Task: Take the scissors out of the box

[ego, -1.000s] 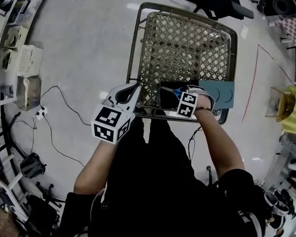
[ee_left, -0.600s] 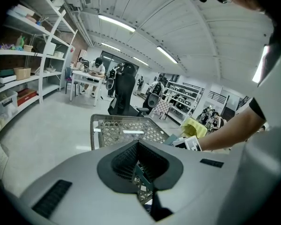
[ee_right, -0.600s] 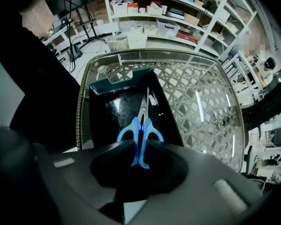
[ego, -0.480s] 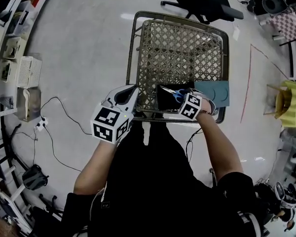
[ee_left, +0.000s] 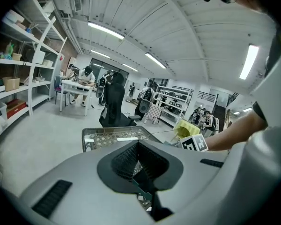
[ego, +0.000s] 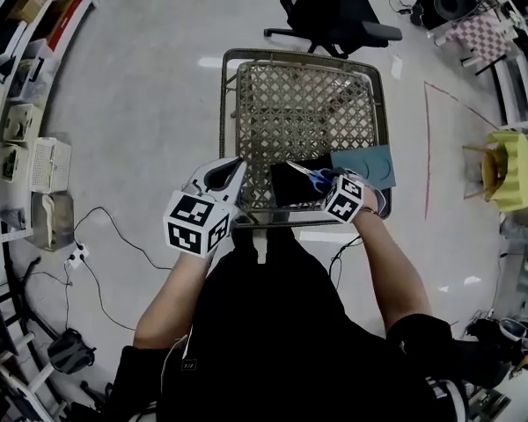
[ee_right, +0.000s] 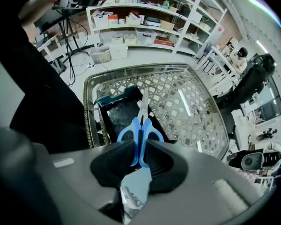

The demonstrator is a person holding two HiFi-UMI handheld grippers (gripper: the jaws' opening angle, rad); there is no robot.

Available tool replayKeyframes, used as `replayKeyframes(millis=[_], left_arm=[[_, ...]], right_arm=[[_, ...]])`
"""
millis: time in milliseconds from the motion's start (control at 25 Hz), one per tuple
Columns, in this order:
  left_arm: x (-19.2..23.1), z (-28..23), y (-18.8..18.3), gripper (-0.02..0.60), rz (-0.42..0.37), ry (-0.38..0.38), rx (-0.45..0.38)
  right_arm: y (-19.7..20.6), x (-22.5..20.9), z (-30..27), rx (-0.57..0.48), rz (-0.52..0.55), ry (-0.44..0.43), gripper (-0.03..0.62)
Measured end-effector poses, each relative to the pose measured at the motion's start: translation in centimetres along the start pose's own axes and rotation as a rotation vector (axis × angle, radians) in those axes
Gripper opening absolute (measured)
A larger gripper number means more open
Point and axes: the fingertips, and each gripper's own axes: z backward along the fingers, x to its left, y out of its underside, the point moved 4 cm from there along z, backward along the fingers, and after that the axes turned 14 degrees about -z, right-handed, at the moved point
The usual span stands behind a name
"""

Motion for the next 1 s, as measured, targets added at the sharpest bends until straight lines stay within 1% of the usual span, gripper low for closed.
replayKeyframes(millis=[200, 400, 520, 760, 880, 1000], left_arm=[[0.1, 0.3, -2.0, 0.006, -0.040, 0.016, -0.035], [0.0, 0.5, -4.0, 0.006, -0.073, 0.011, -0.060], [0.0, 0.3, -5.5, 0.006, -0.093, 0.006, -0.073], [-1.0, -0.8, -8.0, 0.006, -0.134, 0.000, -0.082], [-1.7, -1.4, -9.0, 0.006, -0.144, -0.016, -0.082], [-2.6, -1.6, -10.1, 0.006, -0.145, -0.039, -0.091]], right_arm=[[-1.2, -1.0, 3.5, -0.123, -0.117, 0.044, 0.091], [-2.3, -2.1, 7.3, -0.263, -0.236, 0.064, 0.091], [-2.9, -2.9, 9.3, -0.332, -0.269, 0.079, 0.091], [-3.6, -5.0, 13.3, -0.482, -0.333, 0.080, 0.091], [-3.5, -6.5, 15.5, -0.569, -0.363, 0.073, 0.091], [-3.1, -7.1, 18.2, -0.666, -0.398, 0.055, 0.091]])
